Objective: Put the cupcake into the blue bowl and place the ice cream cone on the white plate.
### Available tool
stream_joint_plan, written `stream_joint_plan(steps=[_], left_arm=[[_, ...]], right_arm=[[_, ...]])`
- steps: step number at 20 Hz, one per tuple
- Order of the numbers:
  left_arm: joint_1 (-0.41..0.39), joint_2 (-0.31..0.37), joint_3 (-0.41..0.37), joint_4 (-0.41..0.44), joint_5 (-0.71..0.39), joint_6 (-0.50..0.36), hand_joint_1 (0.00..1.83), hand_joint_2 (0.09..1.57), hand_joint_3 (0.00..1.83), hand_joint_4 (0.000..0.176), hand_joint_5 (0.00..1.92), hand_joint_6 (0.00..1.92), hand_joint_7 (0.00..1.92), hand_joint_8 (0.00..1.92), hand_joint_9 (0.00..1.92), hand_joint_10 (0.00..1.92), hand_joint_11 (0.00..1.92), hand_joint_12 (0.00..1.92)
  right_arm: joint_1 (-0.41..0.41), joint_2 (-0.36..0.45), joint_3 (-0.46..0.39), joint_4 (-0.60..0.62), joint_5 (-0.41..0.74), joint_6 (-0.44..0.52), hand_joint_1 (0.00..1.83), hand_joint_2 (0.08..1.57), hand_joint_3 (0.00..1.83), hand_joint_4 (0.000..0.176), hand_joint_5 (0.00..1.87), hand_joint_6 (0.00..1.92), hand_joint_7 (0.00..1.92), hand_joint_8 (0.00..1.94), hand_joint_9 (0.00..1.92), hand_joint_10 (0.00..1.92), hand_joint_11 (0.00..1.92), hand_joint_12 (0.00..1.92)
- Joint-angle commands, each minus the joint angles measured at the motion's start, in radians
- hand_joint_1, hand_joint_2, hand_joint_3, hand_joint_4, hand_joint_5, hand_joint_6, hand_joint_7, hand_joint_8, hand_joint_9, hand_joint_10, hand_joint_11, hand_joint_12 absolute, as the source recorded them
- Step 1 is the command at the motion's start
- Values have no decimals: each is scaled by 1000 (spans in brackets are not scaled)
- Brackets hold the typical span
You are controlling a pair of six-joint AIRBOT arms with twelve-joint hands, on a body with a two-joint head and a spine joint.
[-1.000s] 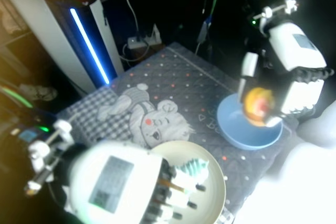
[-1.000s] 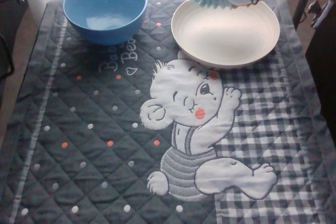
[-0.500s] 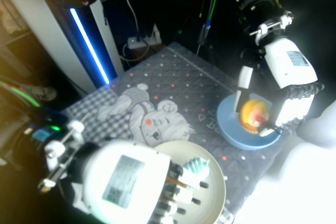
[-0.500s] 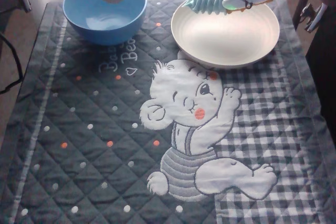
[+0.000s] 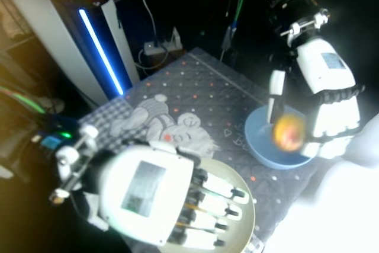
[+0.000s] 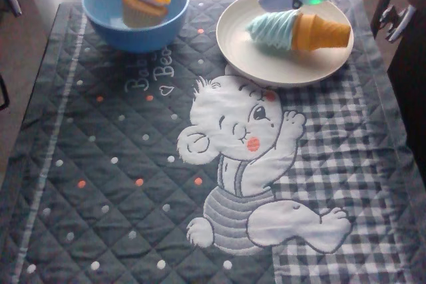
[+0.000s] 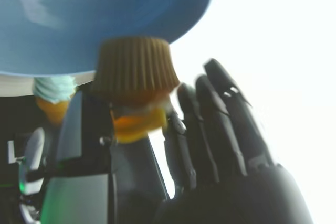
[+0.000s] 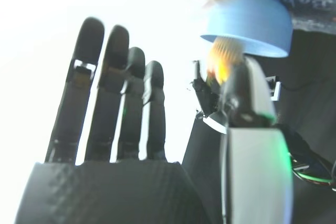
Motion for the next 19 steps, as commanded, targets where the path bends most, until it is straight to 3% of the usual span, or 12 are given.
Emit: stream_joint_plan(steps=[1, 3, 4, 7, 8, 9, 10, 12, 14, 17, 18, 19], left_arm=[[-18, 5, -3, -5, -67, -3, 879, 887, 0, 47, 383, 0, 285, 1, 182, 0, 0, 445], [-21, 12, -9, 1, -65, -3, 875, 869, 0, 58, 373, 0, 257, 1, 158, 0, 0, 409], [-22, 13, -11, 4, -64, -3, 886, 861, 0, 39, 383, 3, 285, 4, 212, 10, 0, 391], [-24, 23, -20, 6, -69, -3, 922, 863, 2, 41, 396, 1, 336, 6, 272, 5, 0, 418], [-28, 31, -28, 6, -73, -3, 943, 863, 1, 47, 391, 0, 337, 4, 293, 10, 67, 445], [-32, 44, -40, 9, -78, -3, 949, 871, 1, 79, 393, 0, 345, 2, 352, 11, 182, 497], [-40, 62, -55, 9, -94, -4, 933, 875, 0, 103, 402, 0, 346, 0, 387, 2, 244, 482], [-47, 97, -87, -8, -145, -3, 915, 866, 5, 80, 396, 0, 347, 0, 389, 6, 170, 673], [-28, 173, -148, -107, -278, 4, 921, 890, 0, 91, 333, 0, 333, 1, 327, 3, 110, 512], [61, 324, -281, -324, -542, 79, 933, 855, 0, 78, 374, 2, 415, 6, 448, 6, 291, 361], [111, 377, -340, -412, -633, 129, 945, 848, 0, 57, 388, 0, 461, 1, 491, 4, 323, 327], [162, 428, -401, -482, -737, 185, 1045, 892, 17, 40, 370, 0, 435, 0, 453, 0, 297, 302]], right_arm=[[15, 8, -7, 8, 129, 4, 664, 933, 0, 55, 317, 0, 309, 0, 403, 0, 214, 802], [15, 19, -19, 2, 138, 4, 684, 920, 0, 62, 316, 1, 283, 0, 380, 0, 74, 755], [15, 26, -25, 1, 148, 4, 692, 916, 0, 69, 323, 3, 307, 11, 336, 0, 8, 743], [15, 36, -35, 1, 161, 4, 676, 924, 1, 67, 325, 2, 362, 10, 361, 8, 53, 843], [15, 44, -42, 1, 170, 4, 668, 925, 1, 67, 317, 0, 335, 3, 386, 15, 123, 871], [15, 54, -52, 1, 184, 4, 646, 924, 0, 79, 307, 0, 354, 1, 397, 7, 146, 849], [15, 67, -66, 2, 202, 4, 624, 896, 1, 57, 272, 0, 366, 0, 436, 5, 203, 798], [14, 97, -98, 2, 245, 4, 599, 883, 0, 42, 252, 5, 368, 2, 423, 0, 191, 701], [4, 158, -169, 10, 333, 4, 594, 925, 1, 56, 258, 3, 407, 3, 420, 3, 150, 703], [-77, 270, -302, 70, 571, 4, 581, 932, 1, 65, 180, 1, 373, 0, 391, 0, 131, 616], [-114, 302, -342, 92, 667, 1, 590, 937, 2, 46, 171, 1, 376, 0, 396, 2, 141, 596], [-148, 338, -391, 123, 764, -31, 585, 892, 0, 74, 184, 4, 380, 2, 380, 0, 165, 421]])
